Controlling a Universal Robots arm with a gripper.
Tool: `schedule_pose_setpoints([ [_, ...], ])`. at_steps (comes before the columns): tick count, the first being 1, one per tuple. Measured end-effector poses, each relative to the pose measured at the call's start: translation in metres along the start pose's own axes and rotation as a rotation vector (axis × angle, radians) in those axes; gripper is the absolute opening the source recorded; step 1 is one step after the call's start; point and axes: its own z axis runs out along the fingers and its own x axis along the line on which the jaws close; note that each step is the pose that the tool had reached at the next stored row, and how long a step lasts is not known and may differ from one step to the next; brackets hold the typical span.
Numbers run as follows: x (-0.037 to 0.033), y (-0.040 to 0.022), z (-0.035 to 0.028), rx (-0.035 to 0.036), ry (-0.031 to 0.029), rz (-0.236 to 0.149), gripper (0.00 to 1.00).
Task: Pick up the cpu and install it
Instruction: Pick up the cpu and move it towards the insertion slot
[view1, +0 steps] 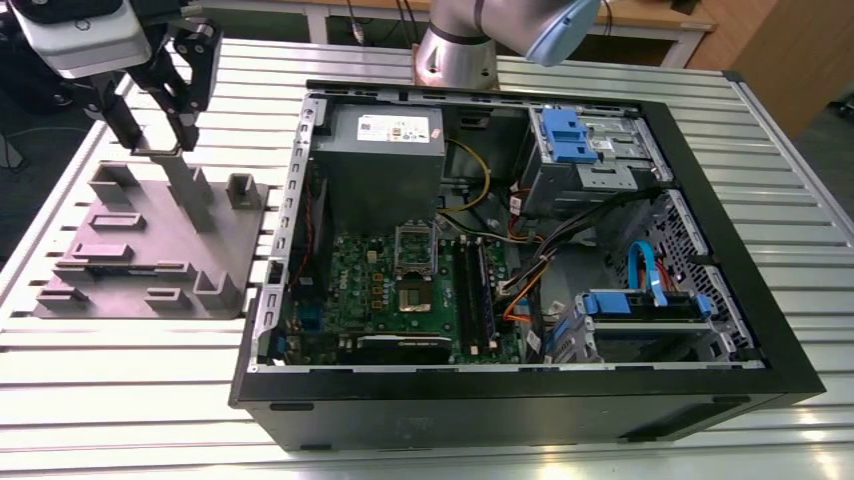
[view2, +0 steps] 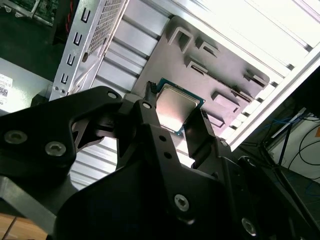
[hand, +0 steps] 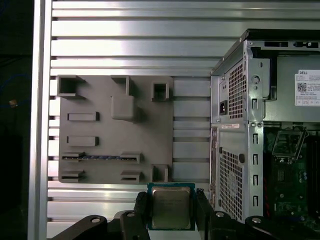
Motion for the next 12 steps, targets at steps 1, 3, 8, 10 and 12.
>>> schedule_pose_setpoints([
  [1, -0.0005, 0.0000, 0.0000, 0.0000, 0.0000, 0.000, 0.47],
  [3, -0.0019, 0.0000, 0.0000, 0.0000, 0.0000, 0.000, 0.47],
  [8, -0.0051, 0.0000, 0.0000, 0.0000, 0.0000, 0.000, 0.47],
  [10, -0.0064, 0.0000, 0.0000, 0.0000, 0.0000, 0.000, 0.47],
  [12, -0.0075, 0.0001, 0.0001, 0.0000, 0.0000, 0.000, 0.47],
])
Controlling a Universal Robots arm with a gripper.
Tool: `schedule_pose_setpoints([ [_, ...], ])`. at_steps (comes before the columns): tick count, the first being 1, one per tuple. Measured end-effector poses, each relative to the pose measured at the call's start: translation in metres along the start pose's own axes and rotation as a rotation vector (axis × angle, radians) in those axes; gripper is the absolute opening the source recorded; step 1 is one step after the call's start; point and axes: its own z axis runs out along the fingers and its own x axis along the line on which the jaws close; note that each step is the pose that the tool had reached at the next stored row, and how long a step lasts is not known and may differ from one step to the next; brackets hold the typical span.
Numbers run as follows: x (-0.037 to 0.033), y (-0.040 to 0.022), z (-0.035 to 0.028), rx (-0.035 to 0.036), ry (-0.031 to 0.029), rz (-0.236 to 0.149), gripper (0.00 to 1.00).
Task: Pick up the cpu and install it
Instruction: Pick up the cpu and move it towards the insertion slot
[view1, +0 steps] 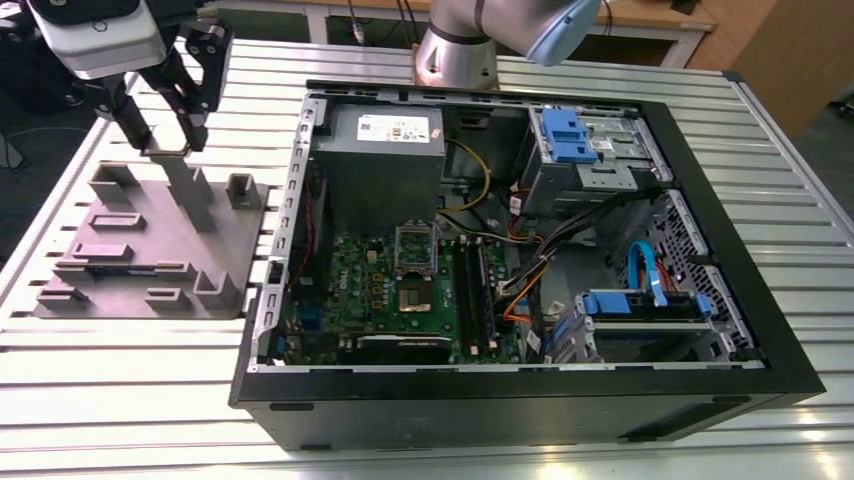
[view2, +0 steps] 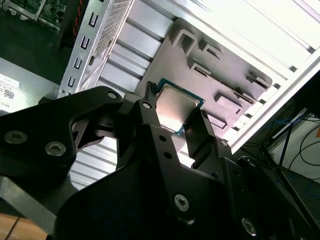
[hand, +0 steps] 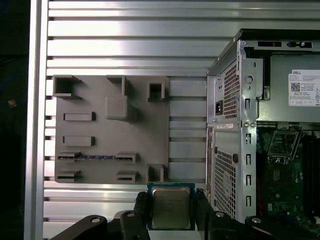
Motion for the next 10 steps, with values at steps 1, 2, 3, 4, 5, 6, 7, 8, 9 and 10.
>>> schedule_pose_setpoints([
  [1, -0.0114, 0.0001, 0.0002, 0.0000, -0.0001, 0.000, 0.47],
  [2, -0.0119, 0.0001, 0.0001, 0.0000, 0.0000, 0.000, 0.47],
  [3, -0.0126, 0.0001, 0.0001, 0.0000, 0.0000, 0.000, 0.47],
  [4, -0.0133, 0.0001, 0.0001, 0.0000, 0.0000, 0.000, 0.47],
  [5, -0.0139, 0.0001, 0.0001, 0.0000, 0.0000, 0.000, 0.47],
  [6, -0.0146, 0.0001, 0.0001, 0.0000, 0.0000, 0.000, 0.47],
  [7, -0.0153, 0.0001, 0.0001, 0.0000, 0.0000, 0.000, 0.47],
  [8, -0.0159, 0.0001, 0.0002, 0.0000, 0.0000, 0.000, 0.47],
  [9, -0.0166, 0.0001, 0.0001, 0.0000, 0.0000, 0.000, 0.47],
  [10, -0.0174, 0.0001, 0.0002, 0.0000, 0.0000, 0.000, 0.47],
])
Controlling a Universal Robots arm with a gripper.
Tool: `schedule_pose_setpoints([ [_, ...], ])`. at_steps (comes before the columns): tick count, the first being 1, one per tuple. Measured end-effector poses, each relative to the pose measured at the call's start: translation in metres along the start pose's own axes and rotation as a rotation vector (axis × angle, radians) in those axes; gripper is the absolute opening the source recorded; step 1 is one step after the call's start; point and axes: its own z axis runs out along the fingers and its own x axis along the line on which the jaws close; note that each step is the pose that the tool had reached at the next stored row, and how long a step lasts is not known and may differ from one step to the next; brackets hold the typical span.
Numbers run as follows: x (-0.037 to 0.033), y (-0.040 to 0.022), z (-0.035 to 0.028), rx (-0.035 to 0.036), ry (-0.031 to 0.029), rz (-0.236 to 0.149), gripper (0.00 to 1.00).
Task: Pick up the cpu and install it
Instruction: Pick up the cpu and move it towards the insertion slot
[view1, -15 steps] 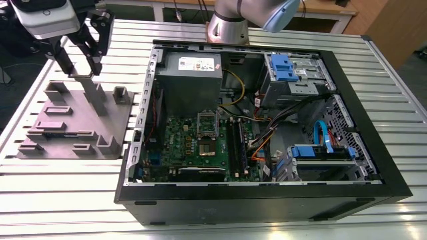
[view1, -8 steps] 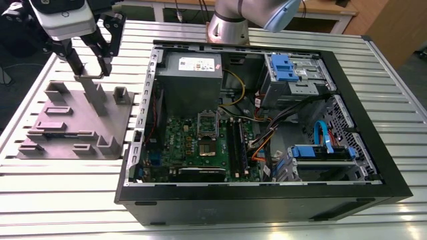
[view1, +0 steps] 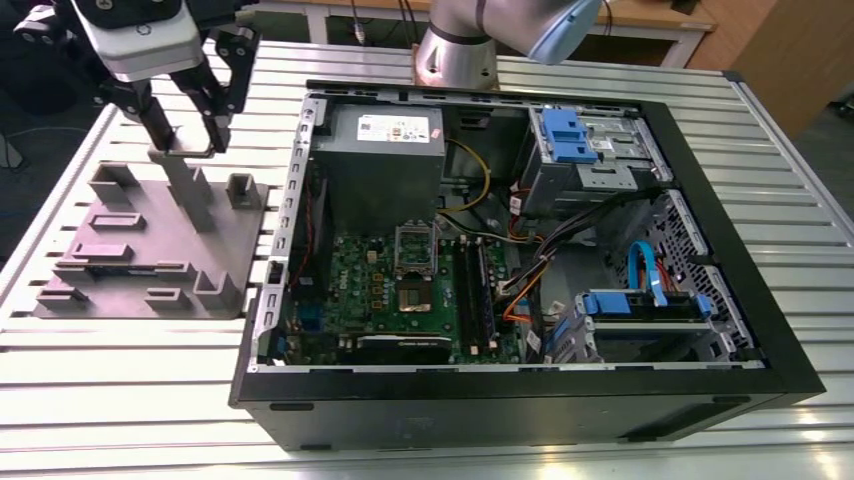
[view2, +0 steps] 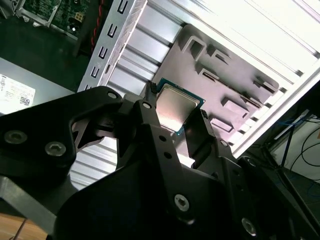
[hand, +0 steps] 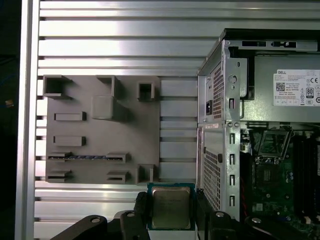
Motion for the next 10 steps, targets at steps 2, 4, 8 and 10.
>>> schedule_pose_setpoints([
  [2, -0.0016, 0.0000, 0.0000, 0.0000, 0.0000, 0.000, 0.47],
  [4, -0.0029, 0.0000, 0.0000, 0.0001, 0.0001, 0.000, 0.47],
  [8, -0.0047, 0.0000, 0.0000, 0.0001, 0.0001, 0.000, 0.47],
  [10, -0.0054, 0.0000, 0.0000, 0.0000, 0.0000, 0.000, 0.47],
])
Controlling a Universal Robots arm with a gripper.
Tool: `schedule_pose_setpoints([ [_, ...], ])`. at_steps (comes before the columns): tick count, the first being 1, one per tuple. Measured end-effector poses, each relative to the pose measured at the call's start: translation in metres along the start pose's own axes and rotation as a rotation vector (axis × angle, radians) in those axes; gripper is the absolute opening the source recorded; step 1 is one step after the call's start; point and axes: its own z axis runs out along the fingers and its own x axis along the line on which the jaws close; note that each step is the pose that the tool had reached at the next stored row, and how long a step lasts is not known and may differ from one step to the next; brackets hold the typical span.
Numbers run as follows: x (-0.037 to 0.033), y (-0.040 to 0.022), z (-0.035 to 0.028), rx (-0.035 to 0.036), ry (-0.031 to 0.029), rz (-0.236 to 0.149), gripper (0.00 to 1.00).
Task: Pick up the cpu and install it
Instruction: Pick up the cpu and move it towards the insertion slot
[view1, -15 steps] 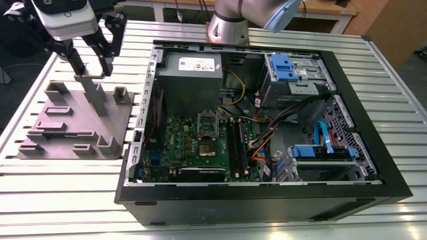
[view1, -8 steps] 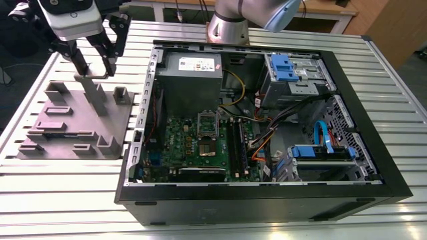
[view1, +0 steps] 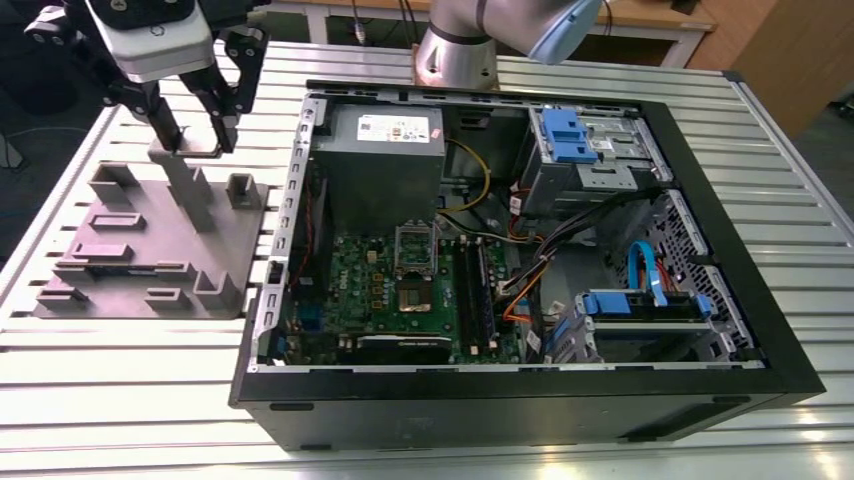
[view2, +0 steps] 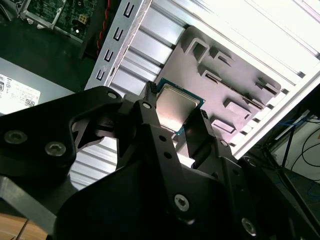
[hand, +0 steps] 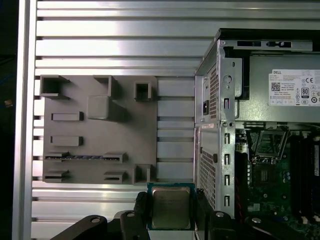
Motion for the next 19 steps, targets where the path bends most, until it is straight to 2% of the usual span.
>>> schedule_pose_setpoints([
  [19, -0.0066, 0.0004, 0.0004, 0.0000, 0.0000, 0.000, 0.47],
])
